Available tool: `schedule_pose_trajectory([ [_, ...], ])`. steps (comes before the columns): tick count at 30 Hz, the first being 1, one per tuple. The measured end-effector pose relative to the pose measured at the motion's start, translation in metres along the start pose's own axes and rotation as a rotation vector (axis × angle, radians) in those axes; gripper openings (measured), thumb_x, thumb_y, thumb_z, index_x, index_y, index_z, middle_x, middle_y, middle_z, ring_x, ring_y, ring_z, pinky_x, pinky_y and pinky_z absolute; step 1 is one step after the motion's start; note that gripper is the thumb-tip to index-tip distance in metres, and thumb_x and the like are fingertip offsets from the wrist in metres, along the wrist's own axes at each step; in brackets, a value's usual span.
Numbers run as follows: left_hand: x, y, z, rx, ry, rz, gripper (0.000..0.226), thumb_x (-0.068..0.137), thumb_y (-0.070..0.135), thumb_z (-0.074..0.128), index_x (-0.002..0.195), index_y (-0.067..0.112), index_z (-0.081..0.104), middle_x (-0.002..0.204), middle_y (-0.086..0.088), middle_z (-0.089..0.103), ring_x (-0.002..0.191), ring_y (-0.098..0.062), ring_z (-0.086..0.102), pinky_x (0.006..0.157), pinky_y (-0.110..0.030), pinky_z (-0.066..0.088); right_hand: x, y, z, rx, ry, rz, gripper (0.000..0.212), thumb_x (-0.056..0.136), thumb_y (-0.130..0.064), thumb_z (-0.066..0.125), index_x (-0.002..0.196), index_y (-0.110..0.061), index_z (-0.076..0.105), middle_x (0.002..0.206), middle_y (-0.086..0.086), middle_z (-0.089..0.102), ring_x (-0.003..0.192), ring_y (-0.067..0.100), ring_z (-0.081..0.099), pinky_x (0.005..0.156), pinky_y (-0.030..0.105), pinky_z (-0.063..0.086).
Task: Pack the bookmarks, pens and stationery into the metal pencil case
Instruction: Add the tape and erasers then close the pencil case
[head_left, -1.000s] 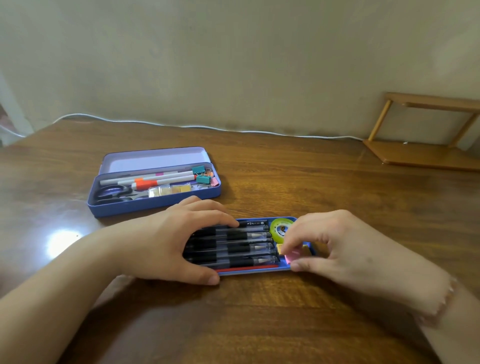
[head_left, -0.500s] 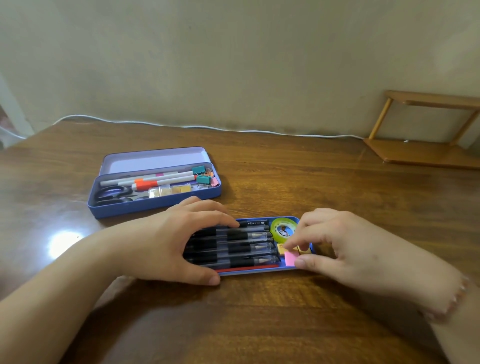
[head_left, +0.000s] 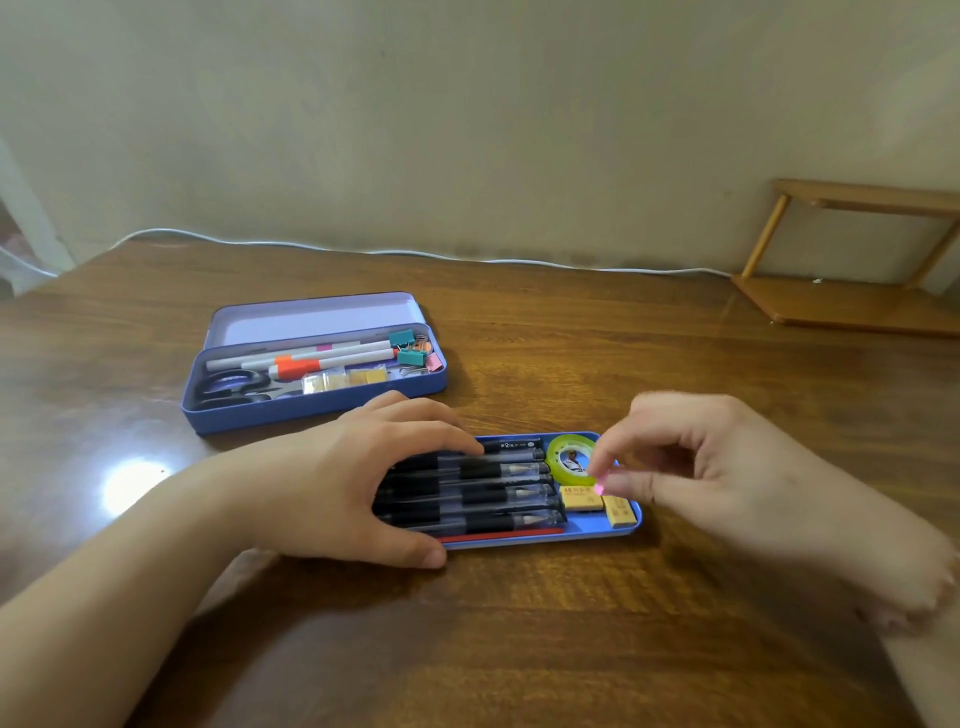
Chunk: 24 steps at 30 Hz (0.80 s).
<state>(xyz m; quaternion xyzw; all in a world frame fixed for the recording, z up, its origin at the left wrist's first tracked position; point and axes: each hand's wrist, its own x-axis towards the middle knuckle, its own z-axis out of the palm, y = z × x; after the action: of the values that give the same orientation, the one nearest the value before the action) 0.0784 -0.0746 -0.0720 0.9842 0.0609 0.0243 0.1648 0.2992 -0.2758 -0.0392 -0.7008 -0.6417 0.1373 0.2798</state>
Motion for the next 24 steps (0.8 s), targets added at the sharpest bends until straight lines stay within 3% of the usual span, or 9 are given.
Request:
schedule_pose_trajectory([
  [4, 0.000, 0.000, 0.000, 0.000, 0.001, -0.002, 0.075, 0.072, 0.071, 0.068, 0.138, 0.050, 0.038, 0.138, 0.032, 0.034, 0.135, 0.002, 0.030, 0.112, -0.027, 0.036, -0.002, -0.004, 0.001, 0.143, -0.060, 0.060, 0.004, 0.081, -0.025, 0.073, 0.082, -0.026, 0.077, 0.075, -0.008, 0.074, 0.072, 0.007, 0.067, 0.059, 0.012, 0.046],
  [12, 0.000, -0.001, 0.001, -0.010, -0.006, -0.005, 0.076, 0.072, 0.071, 0.067, 0.138, 0.051, 0.037, 0.139, 0.031, 0.033, 0.135, 0.002, 0.030, 0.112, -0.029, 0.037, 0.002, -0.001, 0.005, 0.011, -0.100, 0.097, 0.018, 0.079, -0.023, 0.077, 0.089, -0.036, 0.070, 0.082, -0.023, 0.072, 0.087, -0.005, 0.064, 0.070, 0.011, 0.044],
  [17, 0.000, -0.001, 0.001, -0.011, -0.005, 0.001, 0.076, 0.072, 0.071, 0.067, 0.138, 0.050, 0.038, 0.140, 0.032, 0.033, 0.135, 0.002, 0.030, 0.112, -0.029, 0.037, 0.004, 0.000, 0.009, -0.109, -0.107, 0.050, 0.010, 0.076, -0.030, 0.078, 0.083, -0.036, 0.075, 0.092, -0.020, 0.062, 0.084, 0.008, 0.058, 0.074, 0.026, 0.046],
  [24, 0.000, -0.001, 0.001, -0.011, 0.003, 0.011, 0.075, 0.071, 0.071, 0.066, 0.138, 0.049, 0.038, 0.139, 0.032, 0.034, 0.135, 0.001, 0.030, 0.111, -0.027, 0.037, 0.006, 0.003, 0.020, -0.218, -0.077, 0.018, 0.013, 0.078, -0.030, 0.077, 0.089, -0.036, 0.076, 0.081, -0.021, 0.065, 0.085, -0.002, 0.056, 0.075, 0.020, 0.043],
])
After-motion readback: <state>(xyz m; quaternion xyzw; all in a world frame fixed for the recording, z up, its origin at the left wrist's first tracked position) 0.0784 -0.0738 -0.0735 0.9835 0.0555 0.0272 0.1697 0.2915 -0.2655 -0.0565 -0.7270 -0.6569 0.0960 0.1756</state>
